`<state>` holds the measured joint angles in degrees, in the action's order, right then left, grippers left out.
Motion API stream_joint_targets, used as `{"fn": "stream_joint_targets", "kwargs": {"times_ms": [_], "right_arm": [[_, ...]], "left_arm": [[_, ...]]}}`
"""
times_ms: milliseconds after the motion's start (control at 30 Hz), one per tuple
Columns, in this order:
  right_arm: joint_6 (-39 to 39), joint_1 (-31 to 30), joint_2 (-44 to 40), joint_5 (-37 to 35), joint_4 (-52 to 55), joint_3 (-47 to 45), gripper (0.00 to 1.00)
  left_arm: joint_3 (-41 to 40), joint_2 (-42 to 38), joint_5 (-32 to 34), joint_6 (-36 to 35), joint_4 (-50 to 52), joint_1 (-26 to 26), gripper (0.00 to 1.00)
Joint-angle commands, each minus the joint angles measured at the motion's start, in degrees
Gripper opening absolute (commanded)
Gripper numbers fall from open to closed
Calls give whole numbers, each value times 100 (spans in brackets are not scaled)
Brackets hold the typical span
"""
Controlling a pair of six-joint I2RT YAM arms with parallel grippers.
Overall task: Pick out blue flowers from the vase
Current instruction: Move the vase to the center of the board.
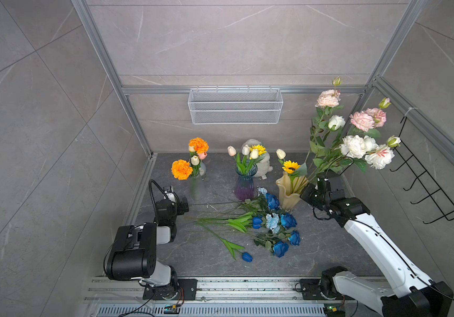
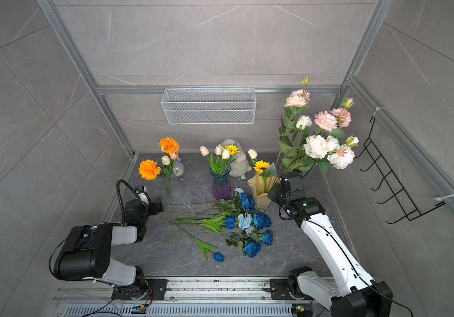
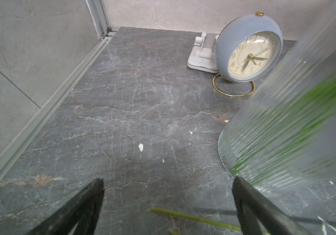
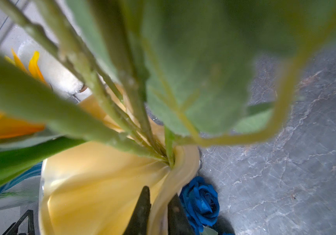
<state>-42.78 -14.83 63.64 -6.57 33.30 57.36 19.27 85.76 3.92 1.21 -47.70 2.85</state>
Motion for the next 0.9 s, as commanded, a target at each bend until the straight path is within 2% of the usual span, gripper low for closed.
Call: {"fn": "stream_joint_targets", "kwargs": {"times_ms": [0,400,867], "right_arm": [[-158,-8,444,-445,-852,-50,0],[-110,-2,510,-1253,-1626,5,0],[-31,6,1344,-1142,-2238,379,0]], "left_arm": [[111,29,-59,-93,-130,-22,100],[113,27,-66,-101,-135,-22,100],[117,29,-59,-87,-132,-22,100]]}}
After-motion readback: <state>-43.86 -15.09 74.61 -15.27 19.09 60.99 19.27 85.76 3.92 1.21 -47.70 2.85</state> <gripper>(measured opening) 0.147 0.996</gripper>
